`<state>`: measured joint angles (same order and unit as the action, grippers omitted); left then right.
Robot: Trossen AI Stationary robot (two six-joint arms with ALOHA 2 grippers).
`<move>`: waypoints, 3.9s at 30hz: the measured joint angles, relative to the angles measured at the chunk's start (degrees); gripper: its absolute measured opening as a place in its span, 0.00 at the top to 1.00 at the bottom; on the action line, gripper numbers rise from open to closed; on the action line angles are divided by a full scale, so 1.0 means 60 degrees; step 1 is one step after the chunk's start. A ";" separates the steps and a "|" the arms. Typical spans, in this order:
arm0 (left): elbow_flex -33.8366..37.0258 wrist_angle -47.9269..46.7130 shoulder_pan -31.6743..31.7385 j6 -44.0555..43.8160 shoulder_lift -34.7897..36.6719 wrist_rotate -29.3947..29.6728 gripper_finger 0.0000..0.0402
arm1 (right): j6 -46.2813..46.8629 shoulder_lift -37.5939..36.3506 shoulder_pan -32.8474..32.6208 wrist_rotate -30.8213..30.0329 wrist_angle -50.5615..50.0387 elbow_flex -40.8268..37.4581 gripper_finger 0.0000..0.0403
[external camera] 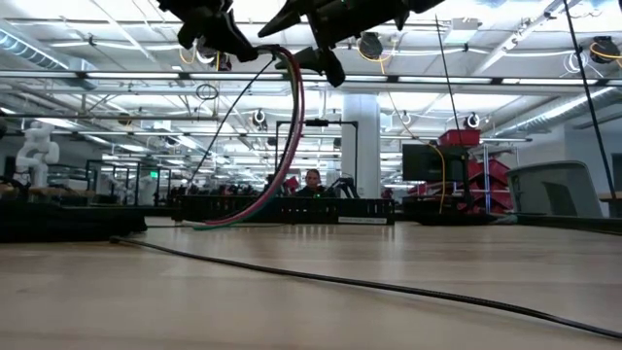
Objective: Ziptie cables
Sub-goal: Put the zip tied cabled wires into the cable duct
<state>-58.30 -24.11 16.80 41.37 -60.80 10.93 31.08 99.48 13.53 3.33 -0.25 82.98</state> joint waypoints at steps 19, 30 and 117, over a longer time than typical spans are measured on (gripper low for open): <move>-0.0004 -0.0385 -0.0206 -0.0082 -0.0326 -0.2098 0.90 | 0.0395 0.0026 0.0123 0.2058 -0.0384 0.0000 0.65; -0.0004 -0.0246 -0.0426 0.0901 -0.0856 -0.1289 0.90 | 0.0422 0.0001 0.0059 0.2495 -0.1229 -0.0004 0.65; 0.0000 0.0179 -0.1469 0.1989 -0.1131 -0.0226 0.90 | 0.1058 -0.0014 -0.0136 0.3983 -0.3026 -0.0004 0.87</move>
<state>-58.30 -23.03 7.98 53.30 -67.58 9.58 37.43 99.39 12.71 27.23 -18.41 82.96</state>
